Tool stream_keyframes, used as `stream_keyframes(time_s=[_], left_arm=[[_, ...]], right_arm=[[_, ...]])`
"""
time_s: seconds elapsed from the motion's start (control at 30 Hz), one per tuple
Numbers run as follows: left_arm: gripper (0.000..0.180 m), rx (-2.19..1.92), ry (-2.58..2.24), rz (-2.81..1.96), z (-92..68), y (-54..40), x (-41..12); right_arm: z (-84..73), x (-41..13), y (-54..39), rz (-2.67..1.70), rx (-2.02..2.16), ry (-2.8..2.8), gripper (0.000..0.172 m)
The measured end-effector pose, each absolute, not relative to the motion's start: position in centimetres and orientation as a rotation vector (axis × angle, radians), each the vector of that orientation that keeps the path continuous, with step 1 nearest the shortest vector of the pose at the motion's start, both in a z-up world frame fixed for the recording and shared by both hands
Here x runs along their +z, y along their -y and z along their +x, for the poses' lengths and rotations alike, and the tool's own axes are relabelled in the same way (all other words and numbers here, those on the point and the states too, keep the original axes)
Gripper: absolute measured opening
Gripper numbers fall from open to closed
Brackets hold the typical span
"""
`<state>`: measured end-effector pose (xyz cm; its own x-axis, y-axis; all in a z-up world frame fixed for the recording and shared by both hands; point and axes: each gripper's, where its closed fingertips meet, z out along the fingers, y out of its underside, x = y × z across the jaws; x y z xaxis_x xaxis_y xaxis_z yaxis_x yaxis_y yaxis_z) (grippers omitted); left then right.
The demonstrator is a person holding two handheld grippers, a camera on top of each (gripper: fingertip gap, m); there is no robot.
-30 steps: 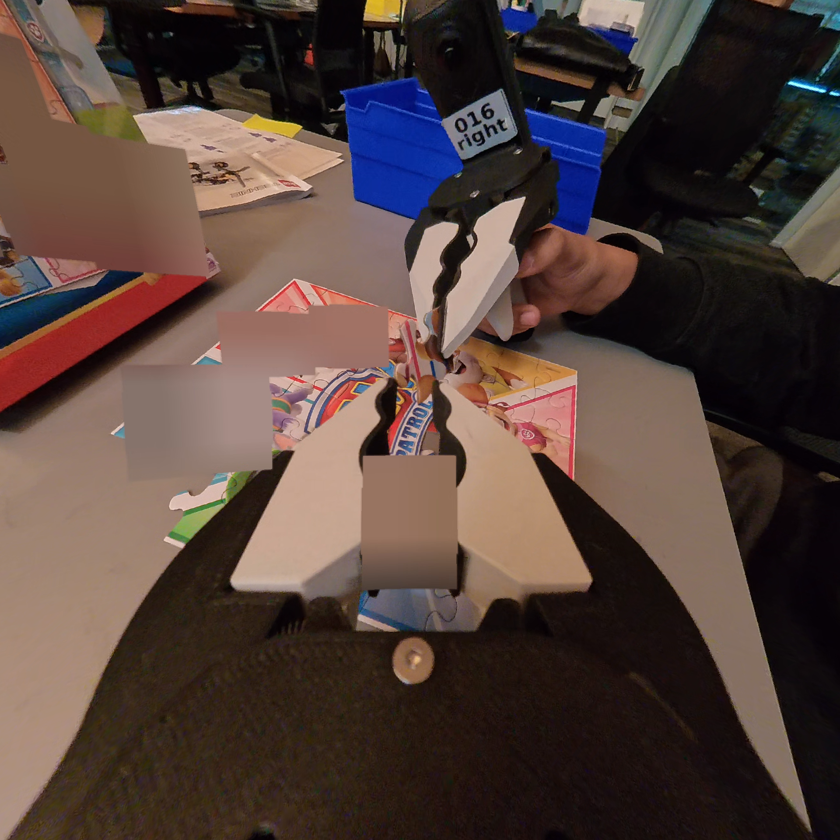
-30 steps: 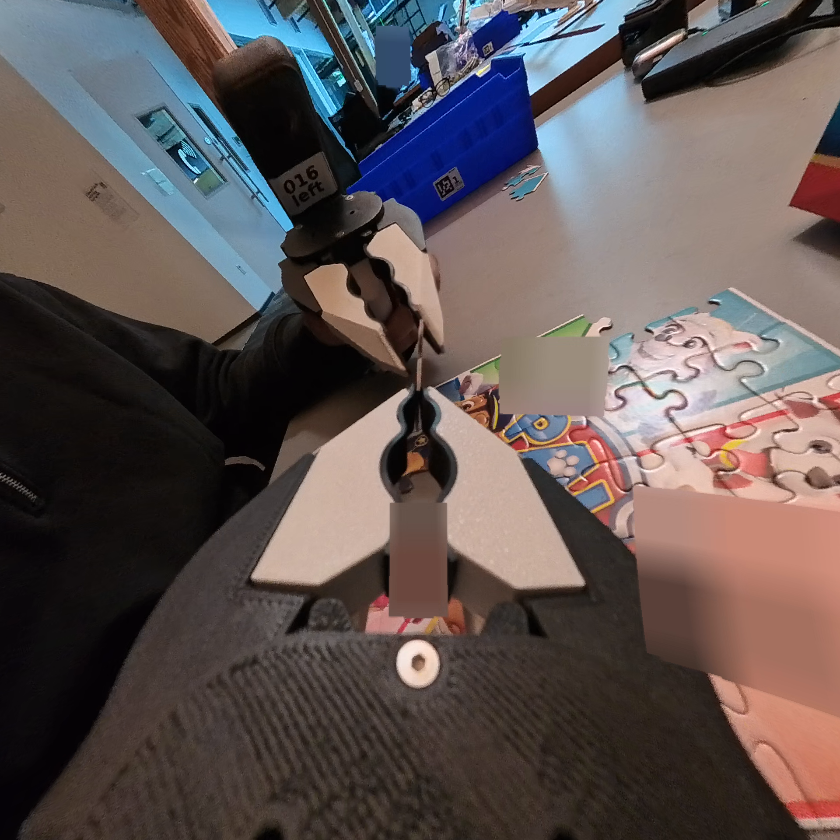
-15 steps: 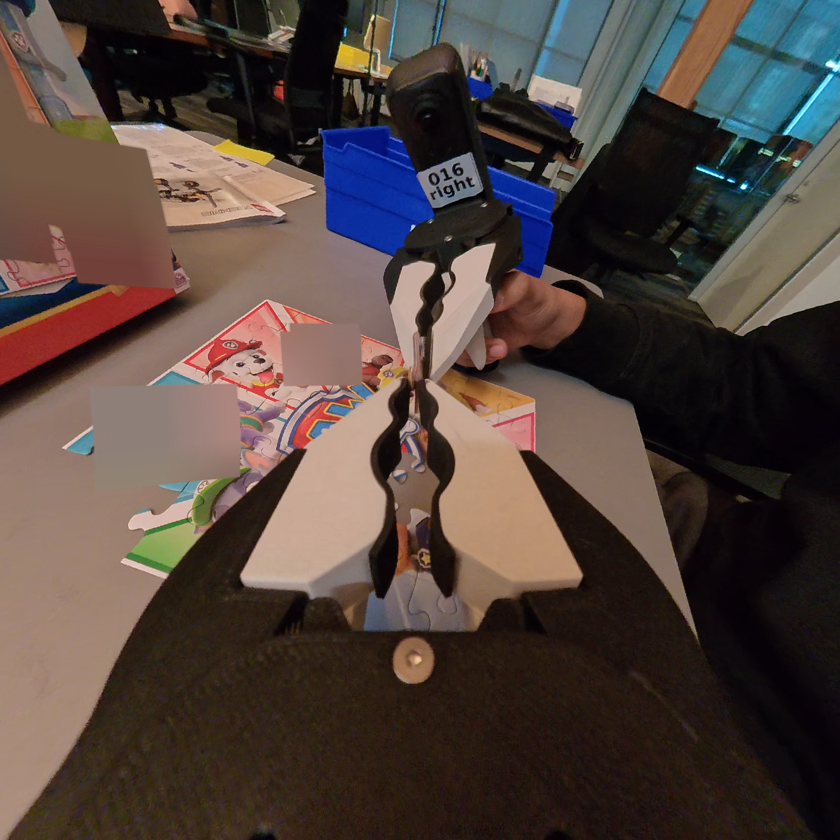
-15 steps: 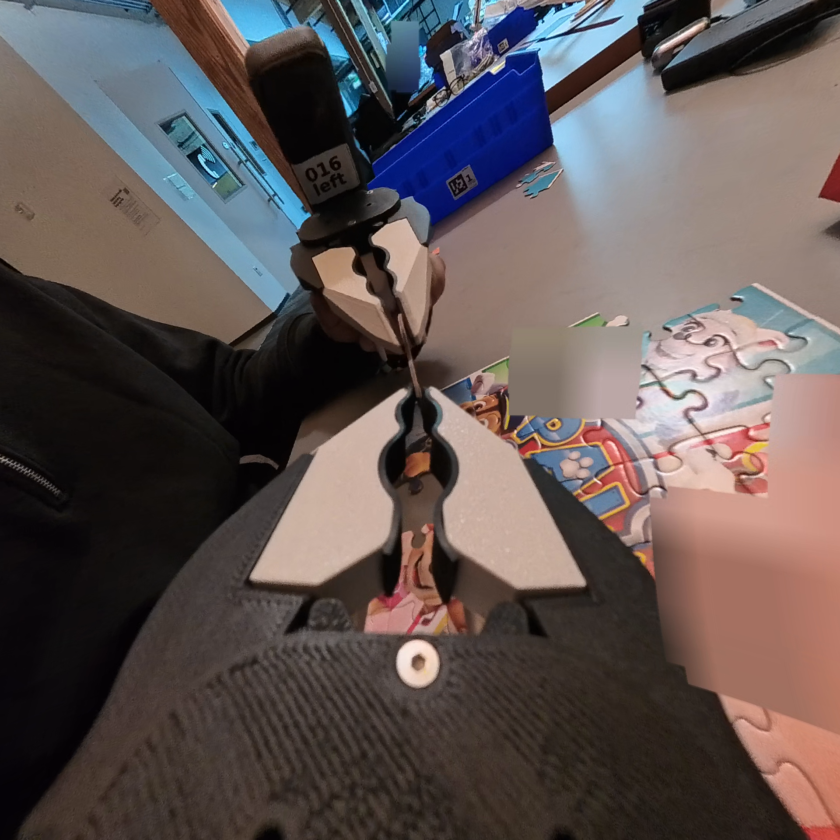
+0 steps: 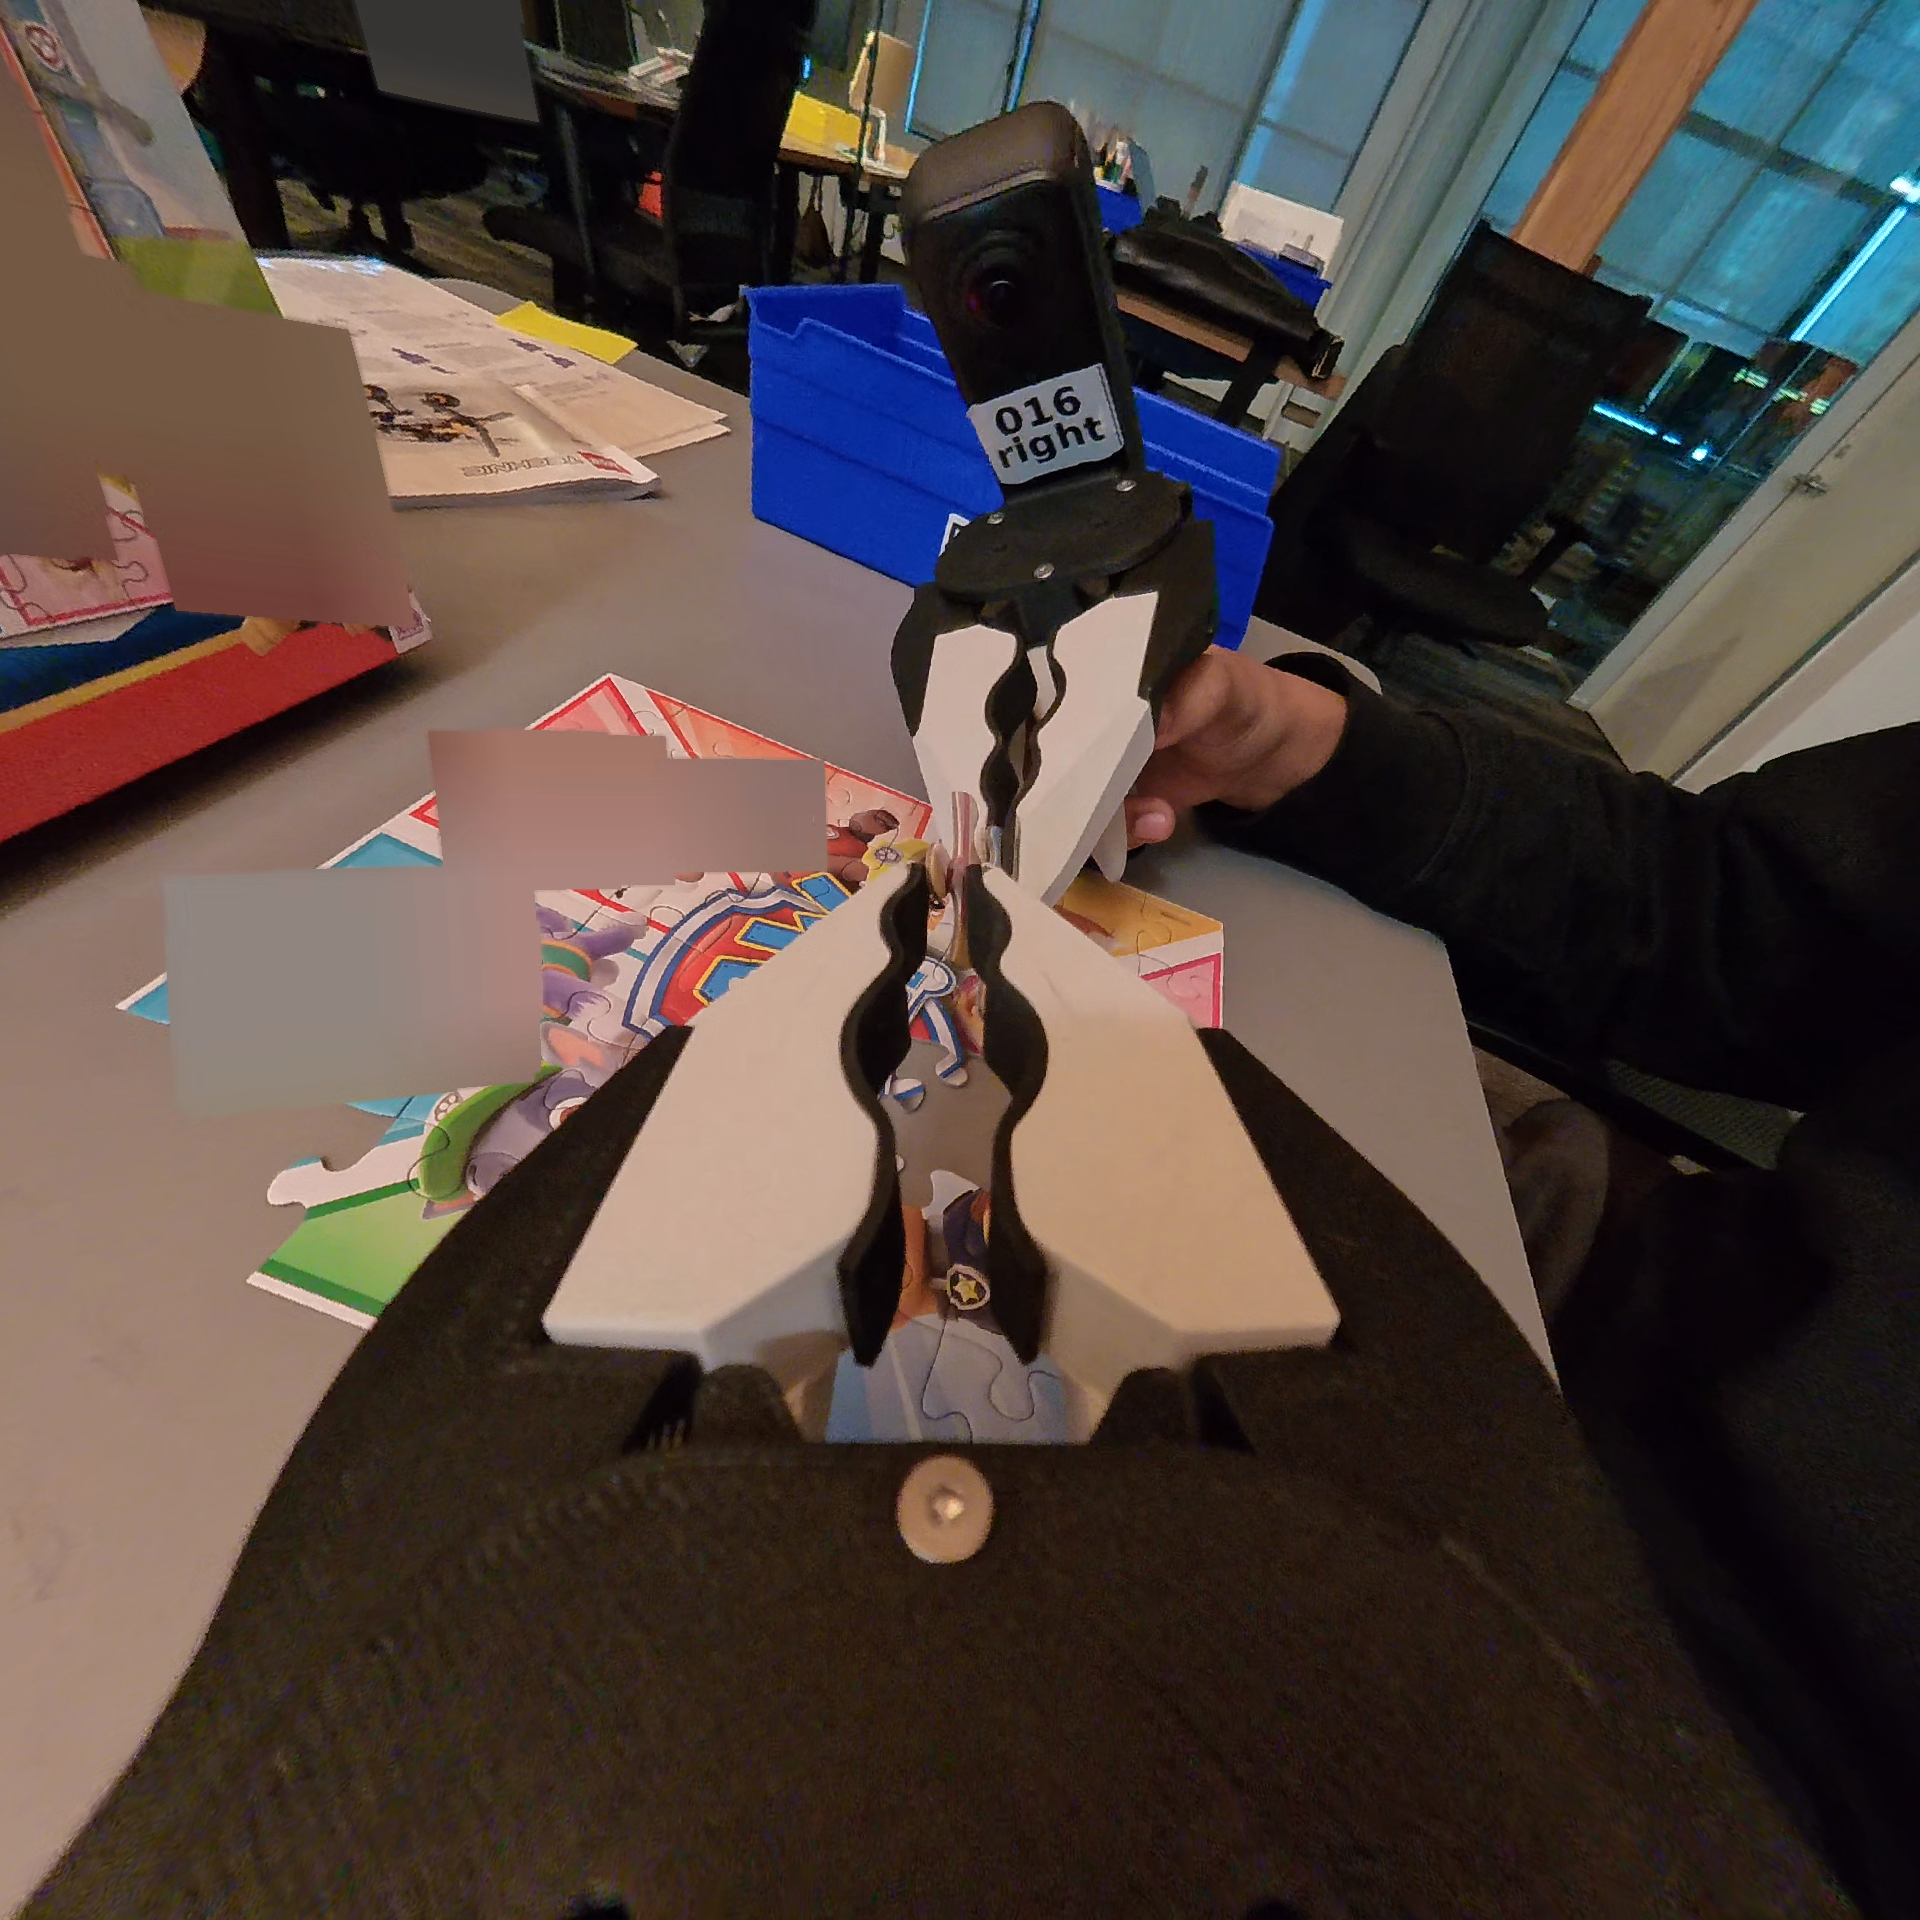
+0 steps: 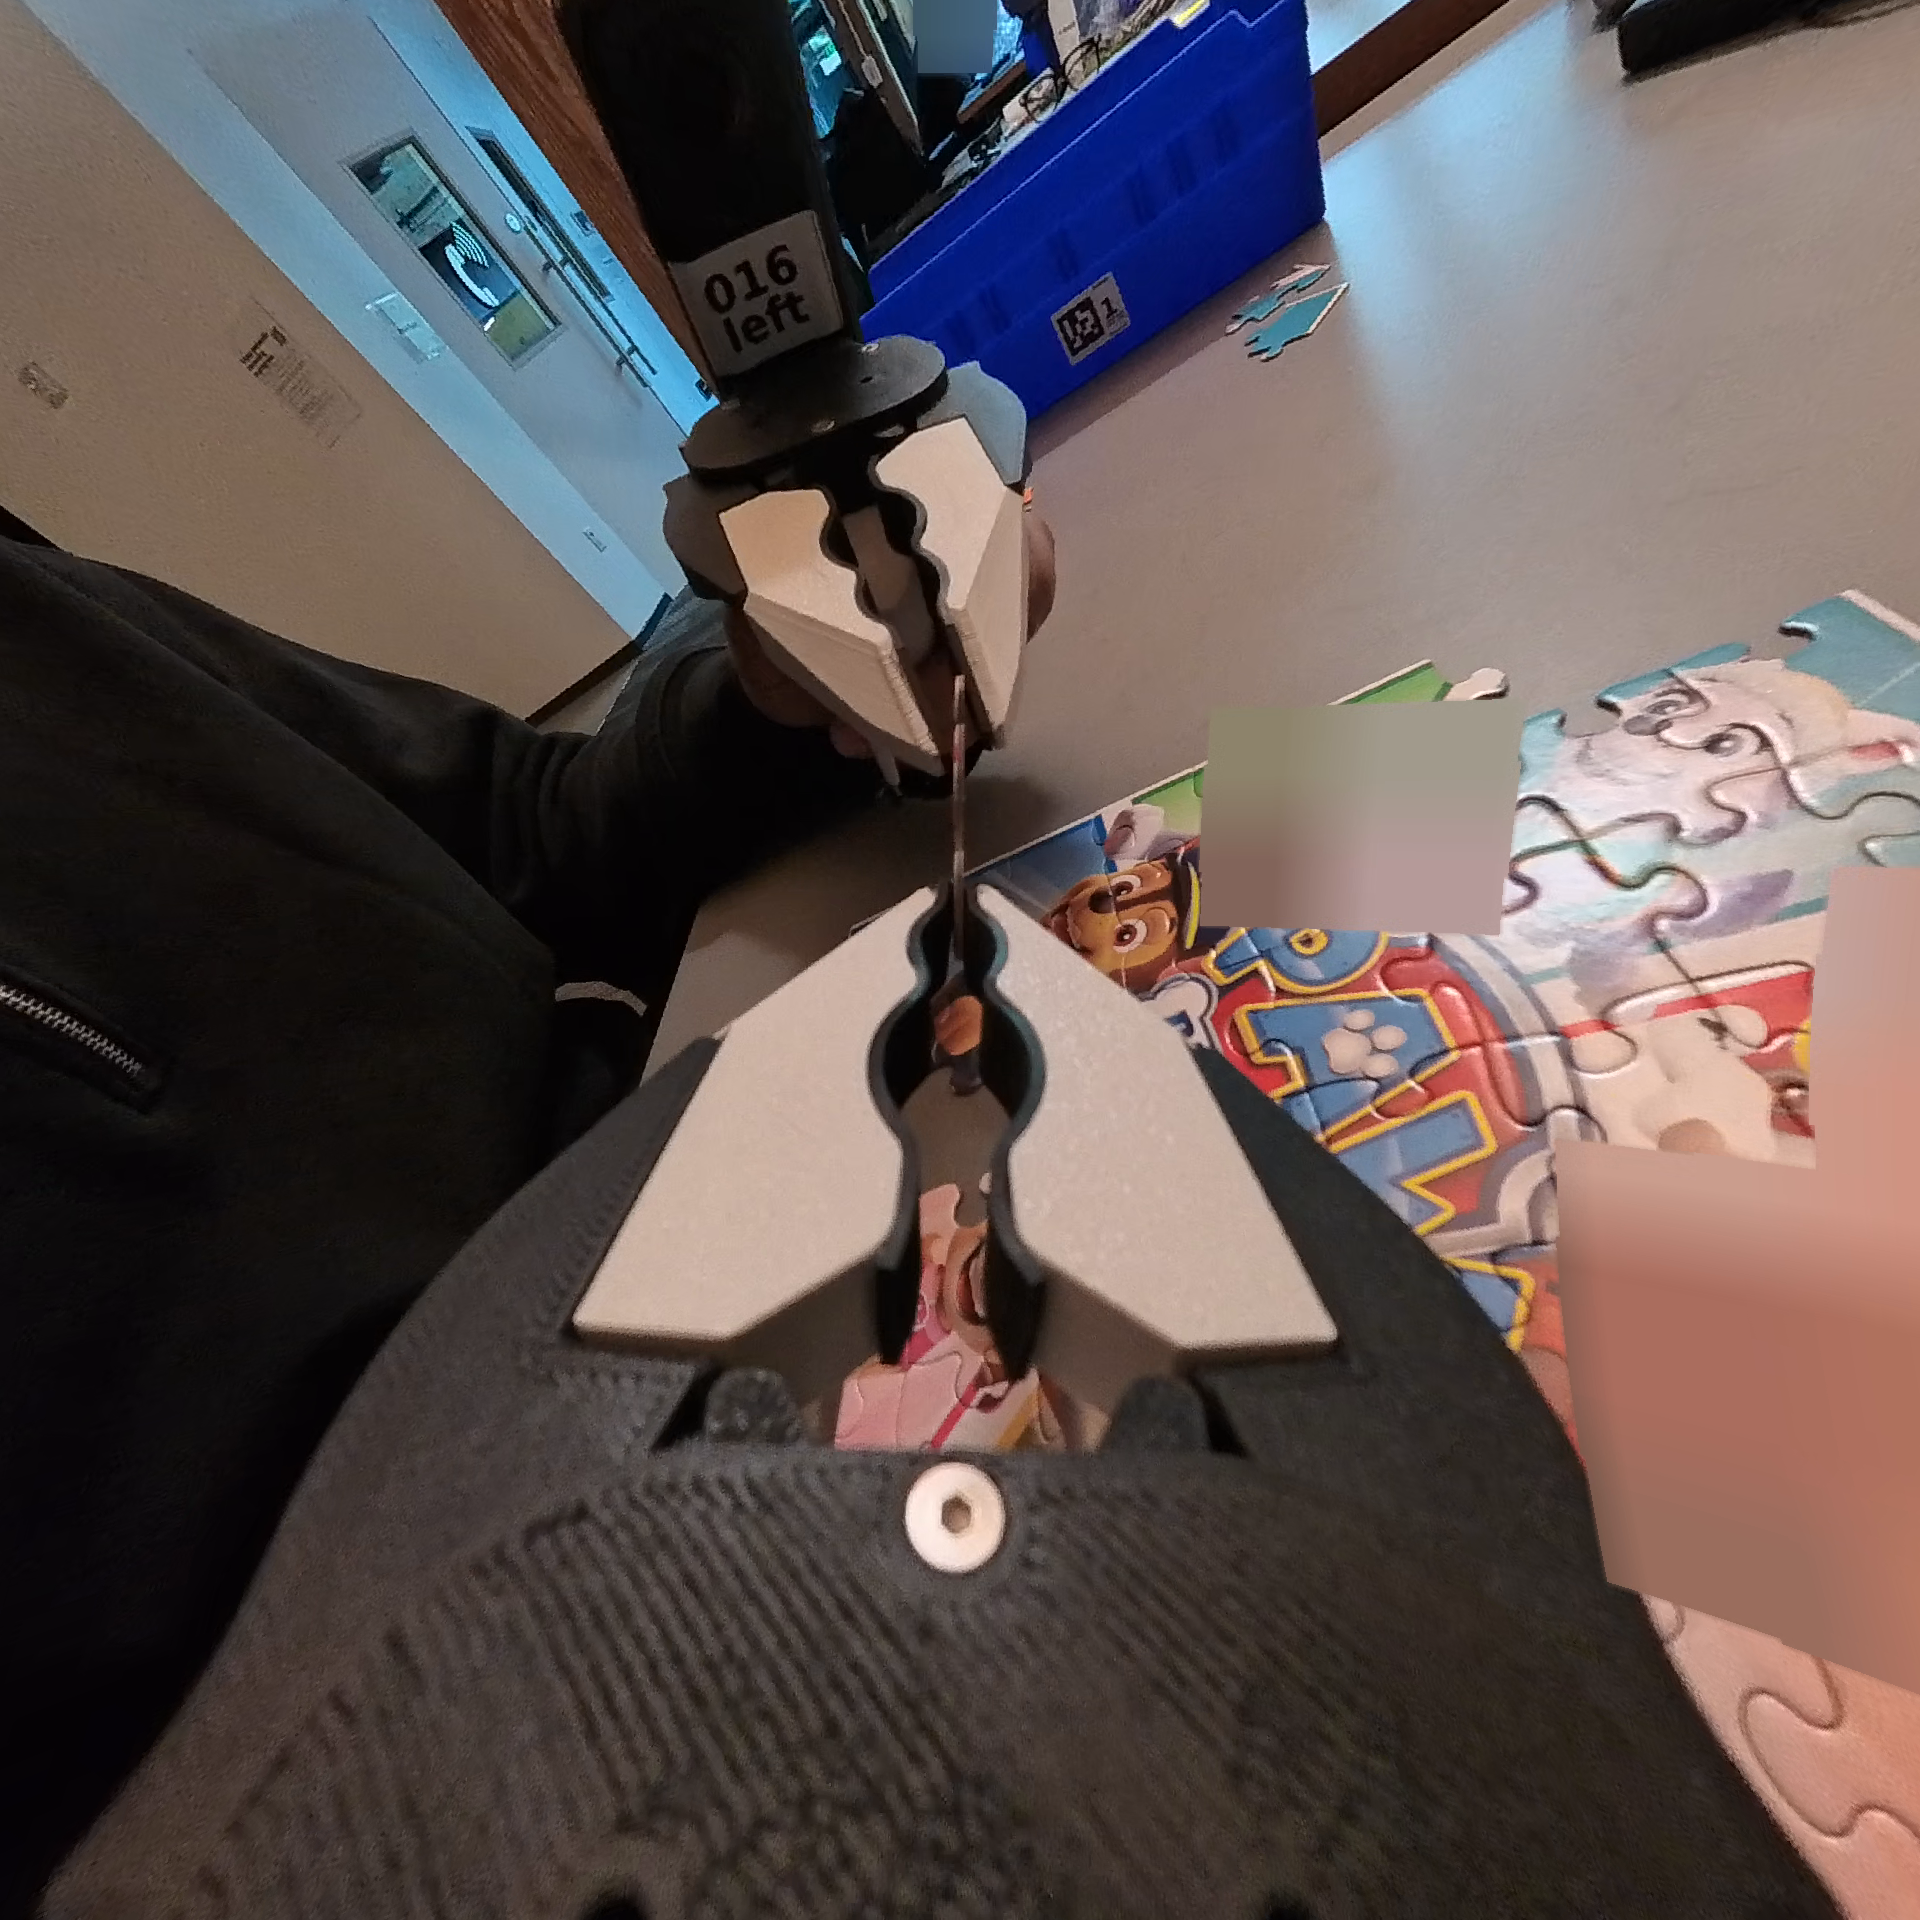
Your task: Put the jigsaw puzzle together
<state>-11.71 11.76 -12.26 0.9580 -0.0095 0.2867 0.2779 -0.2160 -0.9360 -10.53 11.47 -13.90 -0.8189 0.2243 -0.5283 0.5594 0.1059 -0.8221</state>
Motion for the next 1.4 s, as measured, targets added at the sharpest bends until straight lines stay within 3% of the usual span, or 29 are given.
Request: stream_keyframes(time_s=[0.43,1.4], left_arm=[[0.018,-0.251,0.223,-1.753,-12.3,-11.6,-12.0],[0.016,-0.277,0.205,-1.783,-11.7,-11.8,-12.6]], right_arm=[[-10.7,-13.5,-11.7,0.784,-1.802,-2.111,0.000],[-11.0,-13.1,-11.9,0.795,-1.832,-2.093,0.000]])
